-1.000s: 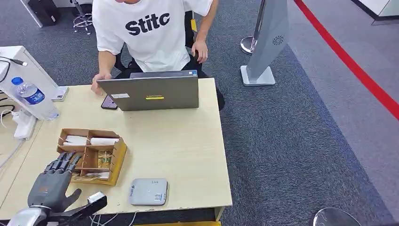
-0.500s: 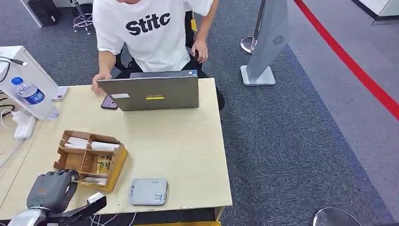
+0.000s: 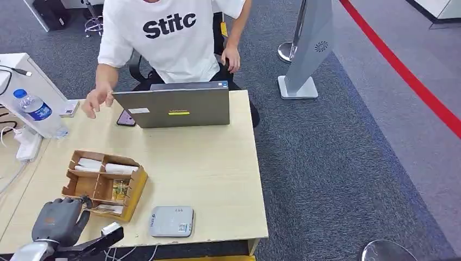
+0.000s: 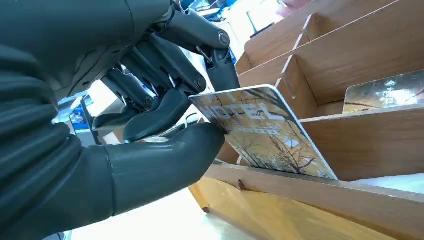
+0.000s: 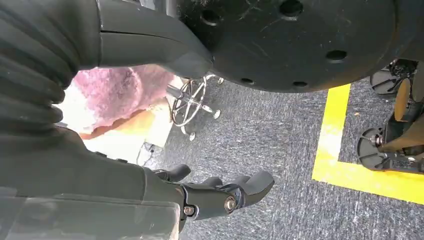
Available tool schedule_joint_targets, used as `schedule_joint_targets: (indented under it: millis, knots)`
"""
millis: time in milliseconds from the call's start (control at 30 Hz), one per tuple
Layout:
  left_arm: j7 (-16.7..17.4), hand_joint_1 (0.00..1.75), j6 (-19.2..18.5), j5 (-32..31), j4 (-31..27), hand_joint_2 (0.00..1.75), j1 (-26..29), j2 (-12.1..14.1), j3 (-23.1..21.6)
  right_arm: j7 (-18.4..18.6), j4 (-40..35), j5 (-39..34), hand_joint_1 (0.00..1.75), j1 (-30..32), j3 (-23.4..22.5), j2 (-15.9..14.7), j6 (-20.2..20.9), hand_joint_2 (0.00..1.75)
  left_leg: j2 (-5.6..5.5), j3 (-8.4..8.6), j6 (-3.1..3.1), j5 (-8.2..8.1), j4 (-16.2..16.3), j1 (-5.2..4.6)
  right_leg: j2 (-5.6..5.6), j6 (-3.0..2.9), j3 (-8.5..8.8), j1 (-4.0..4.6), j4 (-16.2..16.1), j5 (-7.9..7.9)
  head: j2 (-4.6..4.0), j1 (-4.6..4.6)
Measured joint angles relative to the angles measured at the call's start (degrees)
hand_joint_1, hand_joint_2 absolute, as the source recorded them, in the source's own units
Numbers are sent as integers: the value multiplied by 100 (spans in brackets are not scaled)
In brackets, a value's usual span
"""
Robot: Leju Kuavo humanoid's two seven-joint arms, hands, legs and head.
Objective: Pass the card to the sensor for recognition and then transmit it.
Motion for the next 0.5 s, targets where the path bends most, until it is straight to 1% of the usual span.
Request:
schedule_joint_targets:
  millis: [400, 500]
  knots:
    - [0, 175, 0, 0, 0, 175, 5, 0, 0, 0, 0, 0, 0, 0, 2, 0, 2, 175, 0, 0, 0, 0, 0, 0, 0, 0, 0, 0, 0, 0, 2, 0]
    - [2, 175, 89, 4, -9, 175, 3, -2, 2, 0, 2, -7, 0, 1, 4, 0, 2, 175, 0, 1, 0, 0, 0, 0, 0, 0, -1, 0, 0, 0, 2, 0]
